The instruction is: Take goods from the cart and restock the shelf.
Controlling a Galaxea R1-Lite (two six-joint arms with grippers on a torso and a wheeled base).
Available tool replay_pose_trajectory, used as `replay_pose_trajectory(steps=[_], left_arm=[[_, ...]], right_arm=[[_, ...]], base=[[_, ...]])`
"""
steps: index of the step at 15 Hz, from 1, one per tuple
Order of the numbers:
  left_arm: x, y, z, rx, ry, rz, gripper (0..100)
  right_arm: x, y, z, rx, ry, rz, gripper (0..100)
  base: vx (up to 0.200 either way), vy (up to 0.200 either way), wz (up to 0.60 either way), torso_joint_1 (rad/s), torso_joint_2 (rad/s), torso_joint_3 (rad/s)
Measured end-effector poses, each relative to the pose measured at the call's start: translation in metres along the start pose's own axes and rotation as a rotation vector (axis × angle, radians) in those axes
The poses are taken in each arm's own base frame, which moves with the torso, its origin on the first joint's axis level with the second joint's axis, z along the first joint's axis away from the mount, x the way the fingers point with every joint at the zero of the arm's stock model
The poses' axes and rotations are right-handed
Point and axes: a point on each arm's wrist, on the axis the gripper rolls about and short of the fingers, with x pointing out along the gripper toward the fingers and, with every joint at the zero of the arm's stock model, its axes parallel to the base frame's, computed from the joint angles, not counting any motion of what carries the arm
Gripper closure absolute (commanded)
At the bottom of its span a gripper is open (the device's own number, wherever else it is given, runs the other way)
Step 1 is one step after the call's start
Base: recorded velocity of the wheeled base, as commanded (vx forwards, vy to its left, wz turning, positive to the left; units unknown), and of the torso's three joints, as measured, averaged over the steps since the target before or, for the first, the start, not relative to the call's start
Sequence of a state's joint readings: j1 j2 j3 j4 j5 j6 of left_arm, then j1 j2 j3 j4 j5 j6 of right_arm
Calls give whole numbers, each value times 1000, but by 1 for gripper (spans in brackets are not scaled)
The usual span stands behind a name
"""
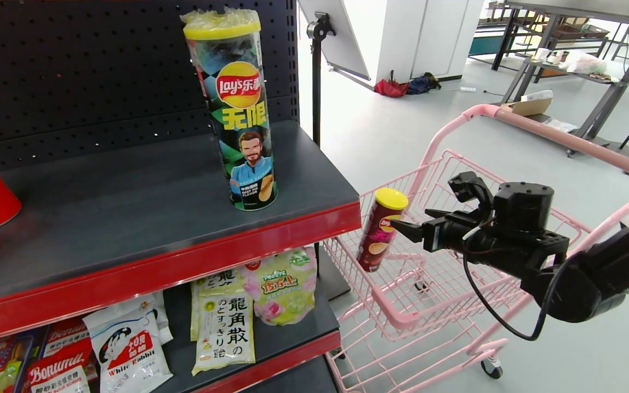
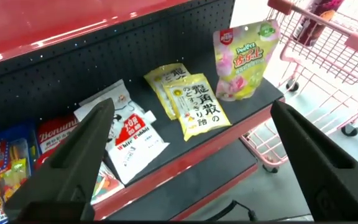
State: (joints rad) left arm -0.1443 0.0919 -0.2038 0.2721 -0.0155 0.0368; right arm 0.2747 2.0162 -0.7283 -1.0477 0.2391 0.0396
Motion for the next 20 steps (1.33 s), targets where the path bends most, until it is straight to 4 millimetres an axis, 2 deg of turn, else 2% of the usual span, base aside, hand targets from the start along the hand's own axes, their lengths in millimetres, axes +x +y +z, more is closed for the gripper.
replay_pose_trajectory(steps=[5, 19, 20], left_arm=[[1, 0, -2, 0, 7, 1, 0], [2, 0, -5, 0, 20, 6, 0], [3, 0, -5, 0, 21, 4, 0]], right_arm=[[21, 7, -14, 5, 32, 30, 0], [79, -6, -28, 41, 8, 29, 0], [81, -6, -30, 43, 12, 31, 100]], base=[[0, 0, 0, 0, 0, 0], [0, 0, 0, 0, 0, 0], [0, 0, 0, 0, 0, 0]])
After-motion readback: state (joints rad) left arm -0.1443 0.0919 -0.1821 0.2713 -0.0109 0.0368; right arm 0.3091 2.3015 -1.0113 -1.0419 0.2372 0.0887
